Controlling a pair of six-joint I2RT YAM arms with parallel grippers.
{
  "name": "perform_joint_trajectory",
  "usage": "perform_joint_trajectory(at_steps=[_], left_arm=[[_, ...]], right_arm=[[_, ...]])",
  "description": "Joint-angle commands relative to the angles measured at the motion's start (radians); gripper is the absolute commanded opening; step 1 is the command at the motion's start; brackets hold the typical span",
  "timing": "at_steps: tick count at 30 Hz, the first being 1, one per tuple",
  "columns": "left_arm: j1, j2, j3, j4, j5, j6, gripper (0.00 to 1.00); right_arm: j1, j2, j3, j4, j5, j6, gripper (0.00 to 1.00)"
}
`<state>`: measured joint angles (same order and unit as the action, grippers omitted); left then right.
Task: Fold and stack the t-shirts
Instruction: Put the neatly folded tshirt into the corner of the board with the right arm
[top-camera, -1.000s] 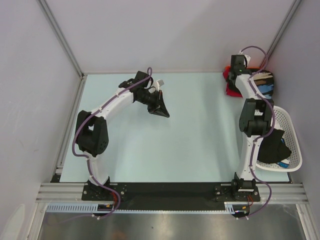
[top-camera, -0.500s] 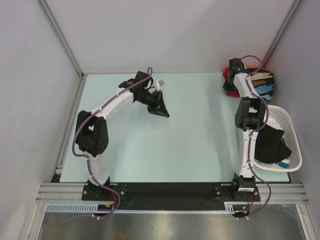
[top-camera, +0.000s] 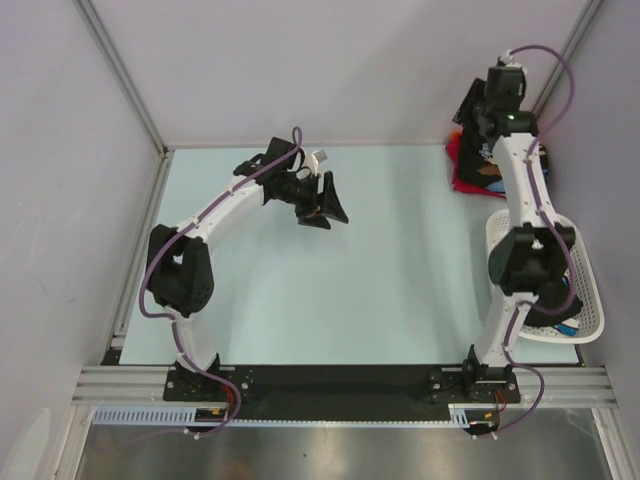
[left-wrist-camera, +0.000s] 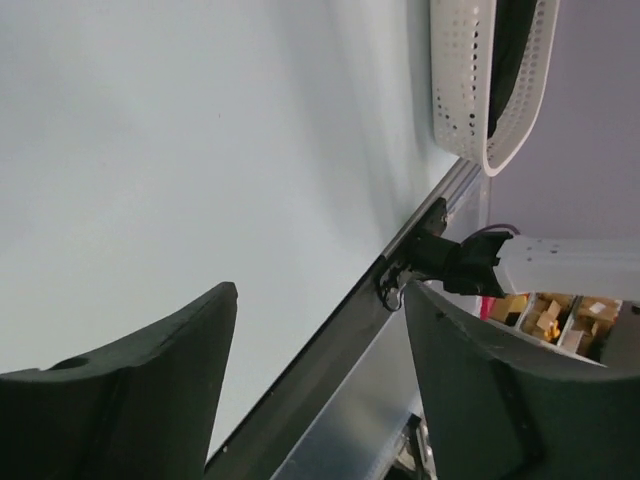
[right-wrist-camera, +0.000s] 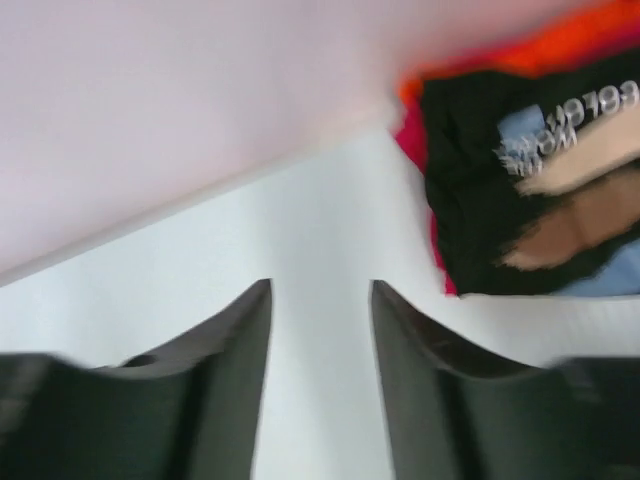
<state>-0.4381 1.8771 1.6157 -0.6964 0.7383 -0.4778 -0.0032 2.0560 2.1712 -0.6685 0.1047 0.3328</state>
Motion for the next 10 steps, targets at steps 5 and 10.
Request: perform_joint_trajectory(at_steps=[5, 10], left_arm=[[0.001, -0.095, 0.029, 0.104, -0.077, -0.027, 0.93], [0.001, -0.171, -0.039, 0.175, -0.182, -0.022, 0.99]], right_arm=[[-0.006, -0.338, -0.404, 0.153, -0.203, 0.055, 0.72], [0.040, -0.518, -0.658, 0.119, 0.017, -0.110, 0.75]])
